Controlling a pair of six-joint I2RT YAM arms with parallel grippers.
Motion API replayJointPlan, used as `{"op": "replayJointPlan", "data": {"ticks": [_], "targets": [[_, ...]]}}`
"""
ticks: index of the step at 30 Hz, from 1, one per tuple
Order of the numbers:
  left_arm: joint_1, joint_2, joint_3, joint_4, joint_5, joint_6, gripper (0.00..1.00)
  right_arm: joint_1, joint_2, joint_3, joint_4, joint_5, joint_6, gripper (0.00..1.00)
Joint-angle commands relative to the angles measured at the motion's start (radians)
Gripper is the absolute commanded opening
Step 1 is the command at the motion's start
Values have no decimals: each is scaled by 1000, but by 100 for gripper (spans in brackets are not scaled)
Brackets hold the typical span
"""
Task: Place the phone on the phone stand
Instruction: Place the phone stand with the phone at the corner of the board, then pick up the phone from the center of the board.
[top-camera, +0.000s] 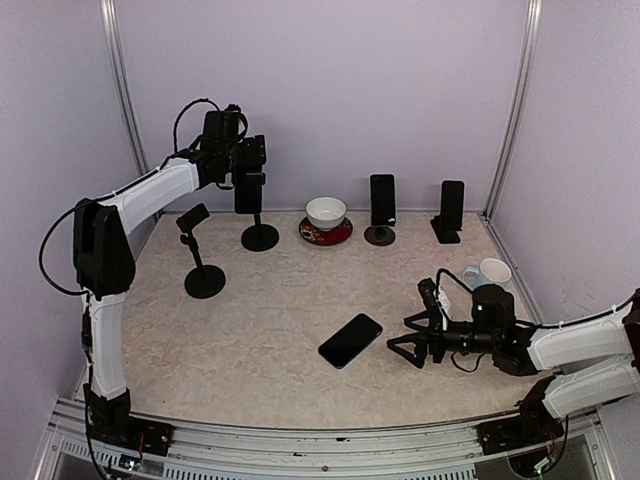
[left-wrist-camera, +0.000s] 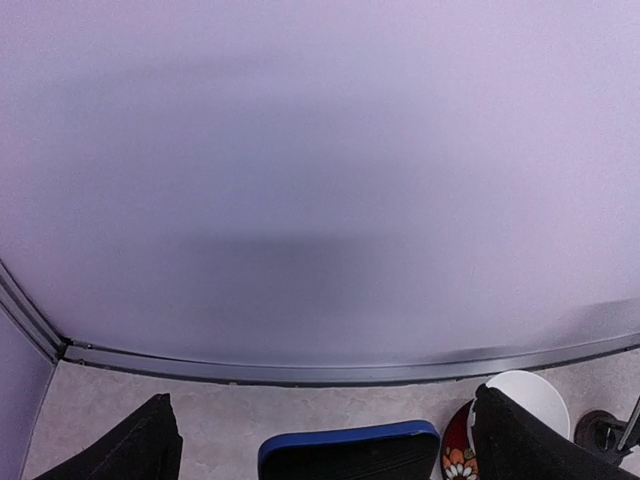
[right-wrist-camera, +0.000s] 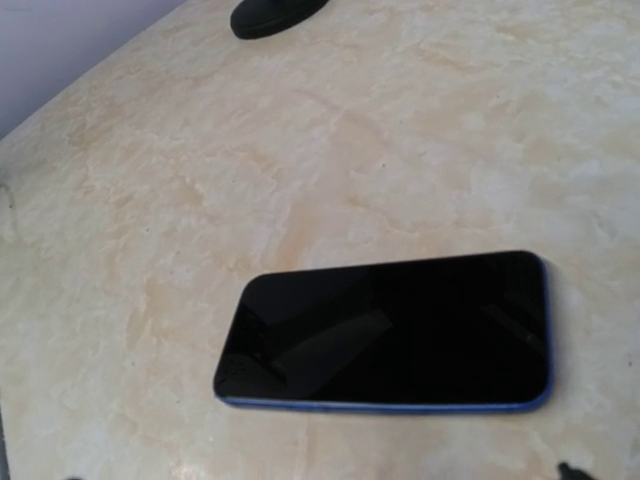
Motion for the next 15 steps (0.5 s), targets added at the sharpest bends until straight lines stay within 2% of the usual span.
{"op": "replayJointPlan", "data": {"ticks": [1, 15], "targets": [[6, -134, -31, 50, 35, -31, 99, -9, 20, 24, 15, -6, -8, 100], [-112, -399, -381, 164, -15, -50, 99, -9, 35, 33, 10, -8, -5, 100]]}}
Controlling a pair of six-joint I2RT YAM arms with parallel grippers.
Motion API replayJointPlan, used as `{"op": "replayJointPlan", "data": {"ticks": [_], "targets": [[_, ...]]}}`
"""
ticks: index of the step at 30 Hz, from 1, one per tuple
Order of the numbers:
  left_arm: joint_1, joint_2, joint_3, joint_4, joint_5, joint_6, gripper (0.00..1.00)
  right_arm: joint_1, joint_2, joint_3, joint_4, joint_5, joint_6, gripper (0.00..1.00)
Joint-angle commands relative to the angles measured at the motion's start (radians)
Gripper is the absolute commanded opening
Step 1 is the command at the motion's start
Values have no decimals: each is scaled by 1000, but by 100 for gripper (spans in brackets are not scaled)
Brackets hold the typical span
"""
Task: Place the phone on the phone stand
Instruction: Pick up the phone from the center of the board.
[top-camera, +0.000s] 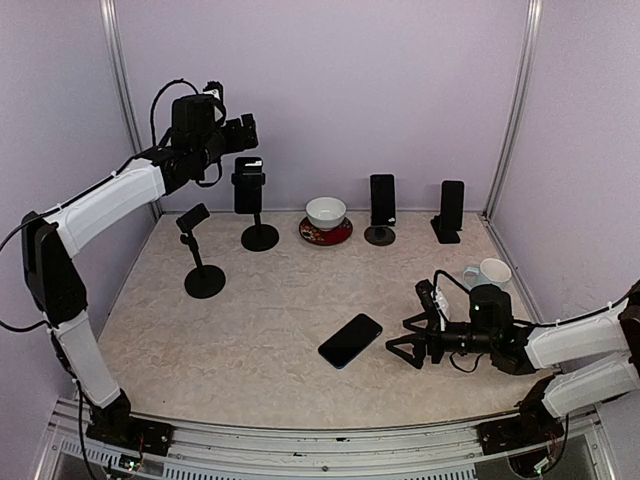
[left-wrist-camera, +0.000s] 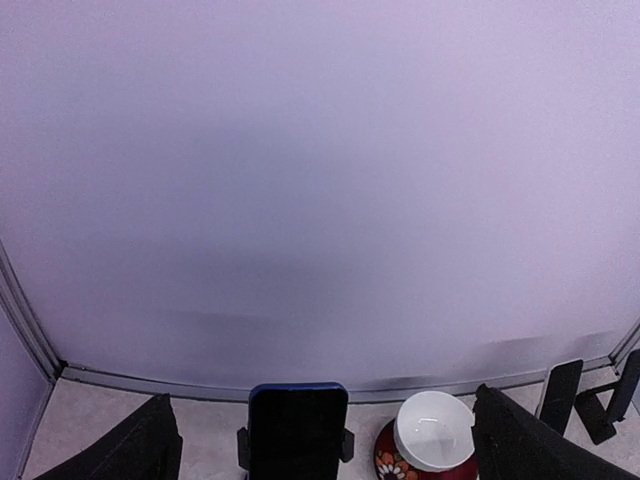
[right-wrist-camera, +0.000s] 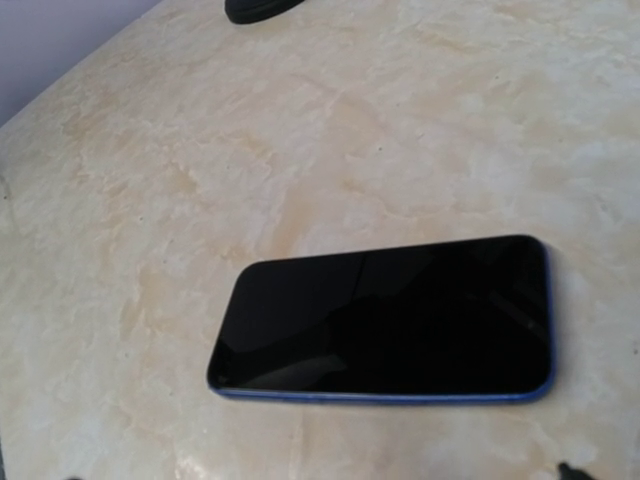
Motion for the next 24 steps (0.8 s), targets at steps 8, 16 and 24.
{"op": "replayJointPlan", "data": {"ticks": [8, 16, 24], "targets": [[-155, -107, -196, 26, -51, -4, 99, -9, -24, 18, 3, 12, -6, 100], [-230, -170, -305, 18, -37, -6, 99, -9, -44, 19, -28, 56, -6, 100], [-304, -208, -444, 19, -31, -24, 99, -9, -79, 12, -54, 145, -1, 100]]}}
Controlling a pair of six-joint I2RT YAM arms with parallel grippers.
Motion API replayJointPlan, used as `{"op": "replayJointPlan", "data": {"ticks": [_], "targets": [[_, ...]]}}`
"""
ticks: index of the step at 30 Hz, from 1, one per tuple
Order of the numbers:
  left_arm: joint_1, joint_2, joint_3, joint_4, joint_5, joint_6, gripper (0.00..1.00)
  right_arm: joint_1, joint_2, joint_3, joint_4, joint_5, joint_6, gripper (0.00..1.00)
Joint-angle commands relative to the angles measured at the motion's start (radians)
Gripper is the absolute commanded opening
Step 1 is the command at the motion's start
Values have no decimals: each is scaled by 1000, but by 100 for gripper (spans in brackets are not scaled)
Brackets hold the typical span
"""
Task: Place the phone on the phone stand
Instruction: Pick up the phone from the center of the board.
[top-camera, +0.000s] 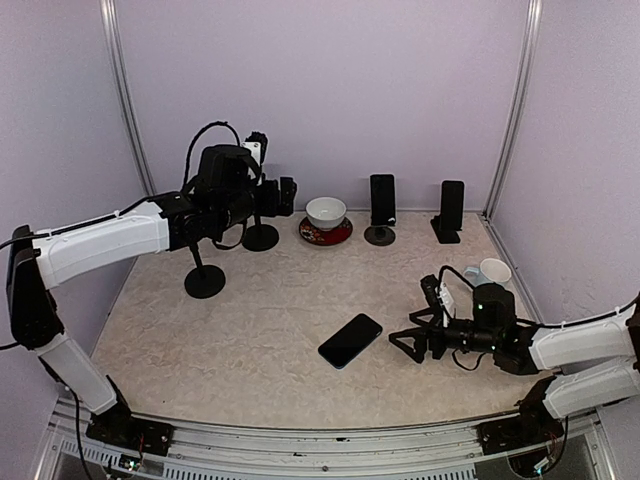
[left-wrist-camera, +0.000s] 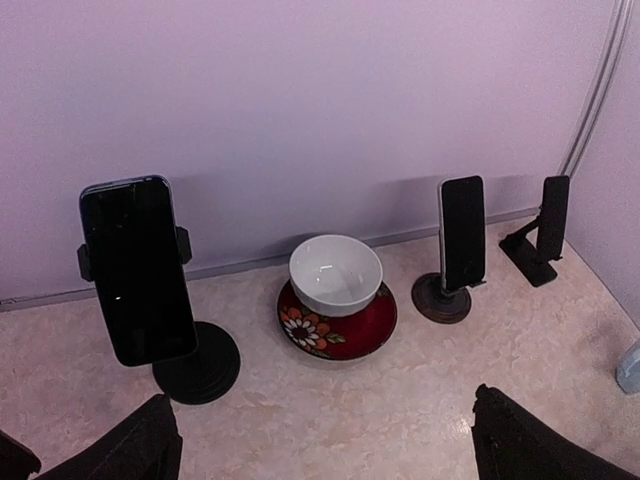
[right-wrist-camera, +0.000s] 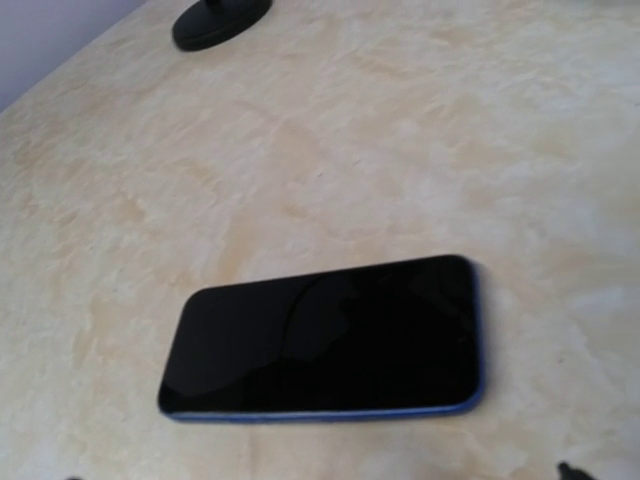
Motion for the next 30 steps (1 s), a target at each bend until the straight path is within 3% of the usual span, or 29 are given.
{"op": "replayJointPlan", "data": {"ticks": [1, 18, 30], "targets": [[-34, -26, -75, 10, 4, -13, 99, -9, -28, 11, -16, 50, 0, 100], [-180, 77, -153, -17, 19, -69, 99, -9, -12, 25, -49, 112, -4, 100], [-254, 135, -239, 20, 120, -87, 99, -9, 12, 33, -52, 121, -3, 100]]}}
